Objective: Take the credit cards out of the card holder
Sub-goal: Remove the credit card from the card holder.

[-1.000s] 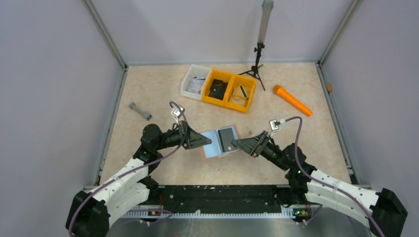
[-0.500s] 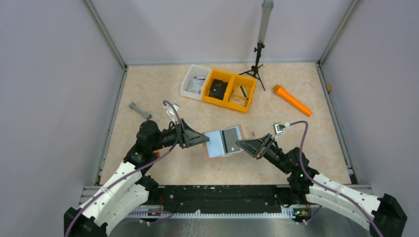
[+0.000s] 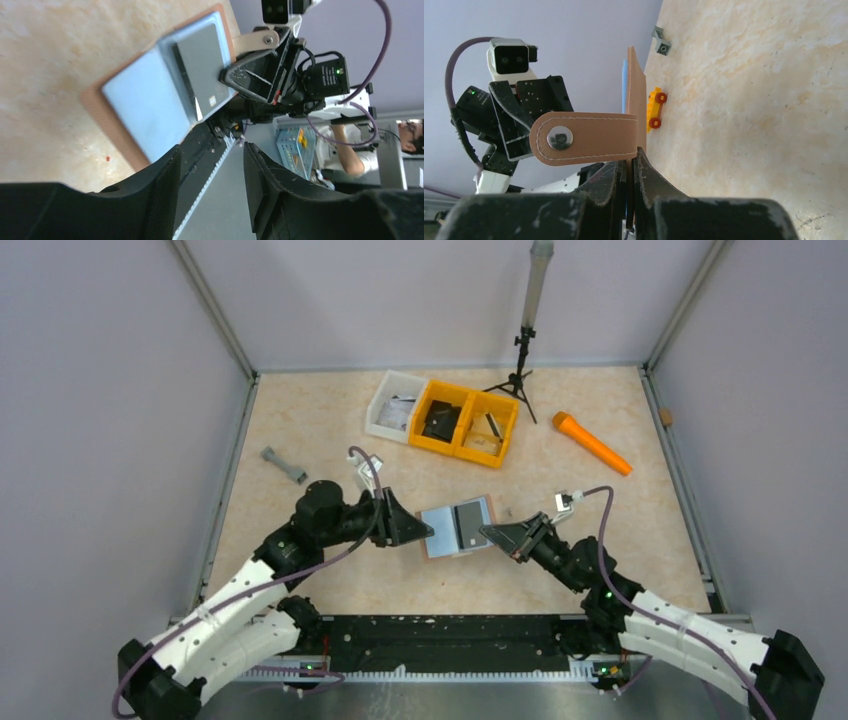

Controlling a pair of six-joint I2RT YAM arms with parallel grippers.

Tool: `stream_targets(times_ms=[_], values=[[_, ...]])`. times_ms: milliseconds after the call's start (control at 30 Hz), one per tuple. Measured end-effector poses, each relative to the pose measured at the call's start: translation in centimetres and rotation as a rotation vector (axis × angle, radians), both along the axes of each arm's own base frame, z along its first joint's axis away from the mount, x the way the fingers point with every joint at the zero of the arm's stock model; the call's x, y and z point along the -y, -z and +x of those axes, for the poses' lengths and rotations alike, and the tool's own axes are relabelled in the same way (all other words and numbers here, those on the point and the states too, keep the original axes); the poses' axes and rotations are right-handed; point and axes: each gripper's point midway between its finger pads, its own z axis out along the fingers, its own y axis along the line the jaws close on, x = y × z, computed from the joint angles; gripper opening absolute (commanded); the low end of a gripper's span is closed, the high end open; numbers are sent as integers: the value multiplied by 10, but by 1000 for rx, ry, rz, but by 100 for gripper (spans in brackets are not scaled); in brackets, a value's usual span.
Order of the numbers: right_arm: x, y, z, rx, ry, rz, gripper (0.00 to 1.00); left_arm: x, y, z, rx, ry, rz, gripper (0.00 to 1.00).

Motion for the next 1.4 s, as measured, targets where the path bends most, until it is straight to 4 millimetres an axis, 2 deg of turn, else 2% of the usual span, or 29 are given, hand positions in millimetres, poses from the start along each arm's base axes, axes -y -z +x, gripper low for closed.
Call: stream_targets(times_ms=[200, 367, 500, 600, 767, 933, 1133, 1233, 1333, 1400], values=[[-7, 5, -2, -10, -32, -12, 0, 39, 24, -5, -97, 113, -15, 42], [-10, -5, -6, 0, -62, 17, 0, 50, 42, 0, -151, 131, 17, 42], [-12, -11, -8, -1, -78, 39, 0, 55, 49, 2, -171, 139, 23, 42], [-13, -14, -10, -7, -89, 57, 0, 57, 45, 1, -170, 148, 7, 41], [-17, -16, -13, -38, -115, 87, 0, 64, 26, 2, -131, 171, -65, 37], [-18, -28, -13, -41, -122, 145, 0, 66, 17, 1, -116, 185, -126, 29], [-17, -39, -13, -45, -124, 211, 0, 67, 9, 1, -100, 189, -182, 10], [-16, -38, -14, -53, -125, 228, 0, 66, 5, 0, -90, 190, -212, 0], [-15, -38, -15, -60, -130, 241, 25, 65, -2, -3, -75, 193, -235, 0], [-14, -43, -17, -54, -135, 260, 30, 64, -6, -4, -66, 197, -244, 0]])
